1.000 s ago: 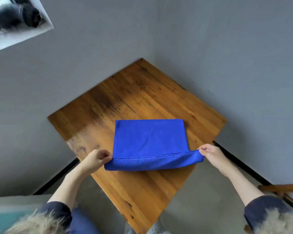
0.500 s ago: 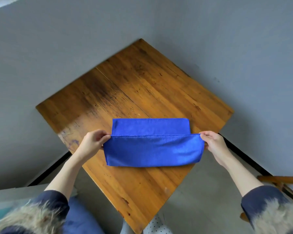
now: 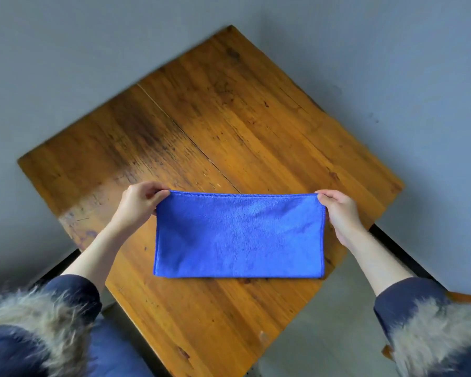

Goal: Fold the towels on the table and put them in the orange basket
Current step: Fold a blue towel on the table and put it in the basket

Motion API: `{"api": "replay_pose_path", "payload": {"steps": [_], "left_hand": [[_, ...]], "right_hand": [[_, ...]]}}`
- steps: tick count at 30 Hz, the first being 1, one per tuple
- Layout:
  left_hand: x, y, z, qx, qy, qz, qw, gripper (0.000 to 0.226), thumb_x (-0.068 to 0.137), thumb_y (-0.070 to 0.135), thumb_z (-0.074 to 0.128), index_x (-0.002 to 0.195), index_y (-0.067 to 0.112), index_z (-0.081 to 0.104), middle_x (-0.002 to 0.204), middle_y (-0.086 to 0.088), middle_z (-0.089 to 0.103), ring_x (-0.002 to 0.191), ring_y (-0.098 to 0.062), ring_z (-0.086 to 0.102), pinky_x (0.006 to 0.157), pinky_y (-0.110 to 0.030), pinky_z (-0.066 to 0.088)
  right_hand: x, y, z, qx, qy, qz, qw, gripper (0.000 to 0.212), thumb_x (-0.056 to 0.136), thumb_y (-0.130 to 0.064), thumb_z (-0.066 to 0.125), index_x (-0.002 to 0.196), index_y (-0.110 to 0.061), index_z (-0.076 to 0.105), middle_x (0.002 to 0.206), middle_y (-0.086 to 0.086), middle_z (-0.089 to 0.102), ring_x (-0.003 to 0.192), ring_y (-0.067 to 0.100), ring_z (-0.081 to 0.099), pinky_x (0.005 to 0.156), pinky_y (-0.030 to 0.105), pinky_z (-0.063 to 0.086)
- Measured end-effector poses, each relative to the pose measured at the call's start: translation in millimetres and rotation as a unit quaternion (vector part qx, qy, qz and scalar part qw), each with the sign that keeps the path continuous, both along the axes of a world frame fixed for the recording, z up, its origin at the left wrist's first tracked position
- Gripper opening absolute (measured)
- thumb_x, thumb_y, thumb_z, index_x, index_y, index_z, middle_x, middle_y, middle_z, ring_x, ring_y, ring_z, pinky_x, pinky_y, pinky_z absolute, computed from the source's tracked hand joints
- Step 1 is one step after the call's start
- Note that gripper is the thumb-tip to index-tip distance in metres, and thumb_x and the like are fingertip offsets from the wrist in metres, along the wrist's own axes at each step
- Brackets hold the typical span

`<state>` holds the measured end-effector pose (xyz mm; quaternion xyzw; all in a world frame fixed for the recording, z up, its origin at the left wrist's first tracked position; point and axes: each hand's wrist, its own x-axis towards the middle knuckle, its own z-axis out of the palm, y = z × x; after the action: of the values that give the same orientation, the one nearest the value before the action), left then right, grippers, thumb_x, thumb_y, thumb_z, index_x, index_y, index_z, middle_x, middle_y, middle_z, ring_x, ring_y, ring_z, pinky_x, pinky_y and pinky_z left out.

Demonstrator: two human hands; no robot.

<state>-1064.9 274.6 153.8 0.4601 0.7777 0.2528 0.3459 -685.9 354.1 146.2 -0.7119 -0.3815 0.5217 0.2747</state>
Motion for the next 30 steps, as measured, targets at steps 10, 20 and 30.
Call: {"api": "replay_pose_path", "payload": {"steps": [10,20,30], "left_hand": [[38.9,-2.4,-34.6,0.083,0.276,-0.058,0.956,0.035,0.089,0.006,0.049,0.124,0.007,0.051,0.126,-0.02,0.05,0.115,-0.041,0.045,0.096,-0.051,0.037],[88.4,-41.5,-76.6,0.004,0.346,-0.232,0.909,0.055,0.091,0.048,0.031,0.143,0.03,0.034,0.152,-0.008,0.028,0.139,-0.037,0.023,0.108,-0.065,0.005],[61.3,-70.6,-82.0,0.023,0.3,-0.16,0.94,0.054,0.093,0.039,0.03,0.143,0.019,0.036,0.153,-0.013,0.025,0.142,-0.035,0.015,0.114,-0.053,0.011]], "right_hand": [[-34.3,-22.2,-22.4,0.255,-0.334,0.141,0.897,0.034,0.094,-0.02,0.046,0.122,-0.002,0.054,0.121,0.017,0.056,0.116,0.032,0.049,0.1,0.039,0.035],[-65.8,-63.8,-70.3,0.241,-0.43,0.415,0.765,0.055,0.093,-0.039,0.037,0.142,-0.015,0.036,0.151,0.012,0.028,0.139,0.029,0.027,0.112,0.054,0.014],[-32.2,-69.4,-72.0,0.208,-0.44,0.378,0.787,0.056,0.095,-0.039,0.024,0.145,-0.014,0.029,0.153,0.013,0.022,0.142,0.029,0.017,0.115,0.054,0.01]]}}
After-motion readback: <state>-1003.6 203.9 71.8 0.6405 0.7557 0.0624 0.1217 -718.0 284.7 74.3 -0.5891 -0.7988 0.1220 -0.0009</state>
